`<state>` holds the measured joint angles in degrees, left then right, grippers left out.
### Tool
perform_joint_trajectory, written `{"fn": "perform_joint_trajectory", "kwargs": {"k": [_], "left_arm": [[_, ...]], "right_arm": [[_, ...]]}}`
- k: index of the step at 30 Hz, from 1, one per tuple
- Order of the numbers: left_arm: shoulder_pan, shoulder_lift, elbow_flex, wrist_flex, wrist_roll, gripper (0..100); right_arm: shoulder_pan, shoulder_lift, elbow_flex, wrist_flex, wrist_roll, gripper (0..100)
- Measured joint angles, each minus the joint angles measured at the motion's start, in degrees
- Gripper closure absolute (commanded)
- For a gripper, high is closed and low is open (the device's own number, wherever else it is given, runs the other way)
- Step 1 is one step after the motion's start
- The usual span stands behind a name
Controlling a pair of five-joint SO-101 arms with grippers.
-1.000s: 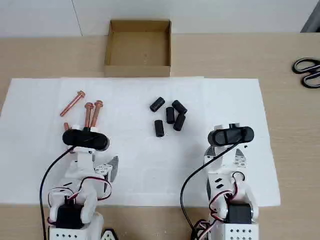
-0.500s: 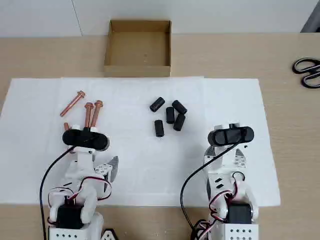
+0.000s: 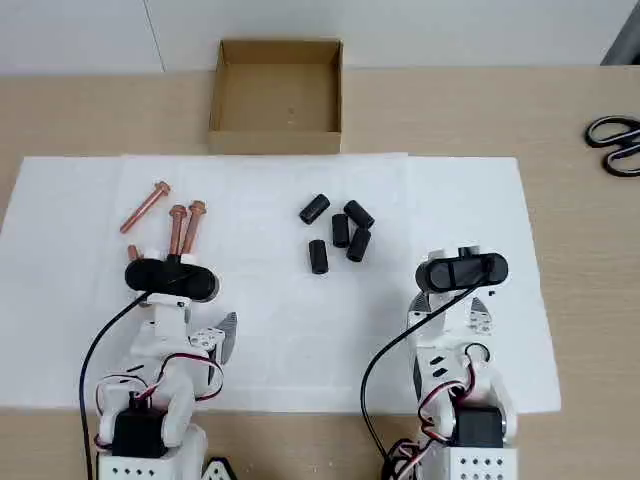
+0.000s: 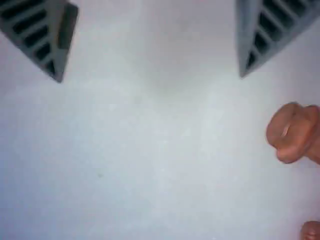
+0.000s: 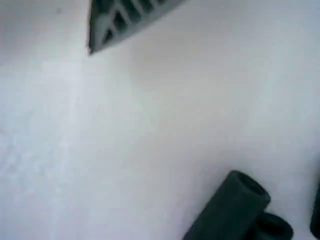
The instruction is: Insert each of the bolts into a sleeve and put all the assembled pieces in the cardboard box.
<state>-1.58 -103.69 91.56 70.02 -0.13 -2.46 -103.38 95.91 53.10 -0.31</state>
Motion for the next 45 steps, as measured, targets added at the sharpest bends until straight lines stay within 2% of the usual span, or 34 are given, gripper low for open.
{"fn": "perform_joint_trajectory", "kwargs": {"k": [45], "left_arm": [[0.0, 0.0, 0.2, -2.3, 0.0, 79]], "right_arm": [[0.0, 0.0, 0.0, 0.0, 0.0, 78.2]]}}
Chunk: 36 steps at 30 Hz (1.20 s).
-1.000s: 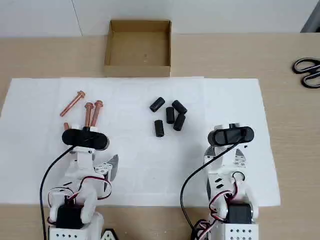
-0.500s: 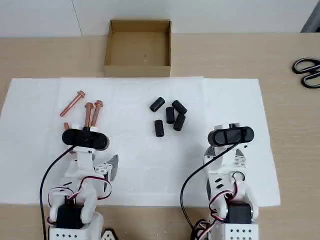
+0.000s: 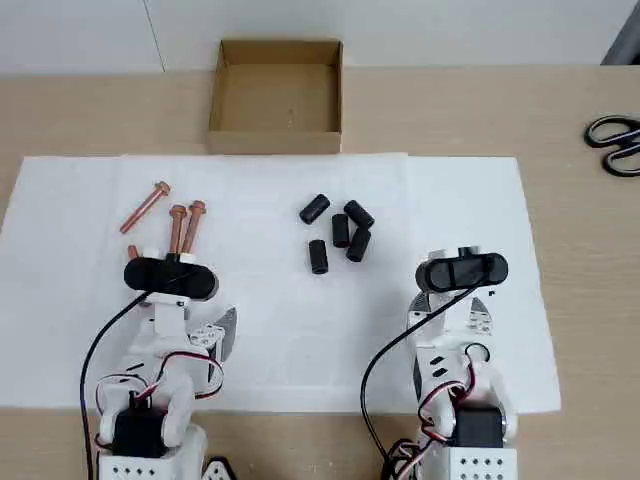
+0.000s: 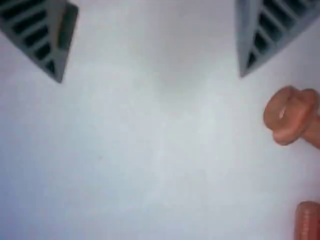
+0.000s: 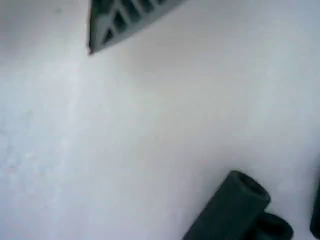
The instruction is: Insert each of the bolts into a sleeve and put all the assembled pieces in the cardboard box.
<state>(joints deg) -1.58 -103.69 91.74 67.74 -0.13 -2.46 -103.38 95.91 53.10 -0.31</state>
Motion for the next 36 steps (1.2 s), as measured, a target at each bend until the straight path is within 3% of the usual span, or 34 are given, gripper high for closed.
{"fn": "perform_joint_trajectory", "kwargs": {"k": [13, 20, 27, 36], "left_arm": [[0.0, 0.0, -4.3, 2.9, -0.1, 79], [0.0, 0.0, -7.4, 3.6, -7.0, 79], [0.0, 0.0, -15.0, 6.9, -7.4, 79], [0.0, 0.0, -16.1, 7.0, -7.4, 79]], "right_arm": [[0.0, 0.0, 0.0, 0.0, 0.0, 78.2], [0.0, 0.0, 0.0, 0.0, 0.0, 78.2], [0.0, 0.0, 0.0, 0.0, 0.0, 78.2], [0.0, 0.0, 0.0, 0.0, 0.0, 78.2]]}}
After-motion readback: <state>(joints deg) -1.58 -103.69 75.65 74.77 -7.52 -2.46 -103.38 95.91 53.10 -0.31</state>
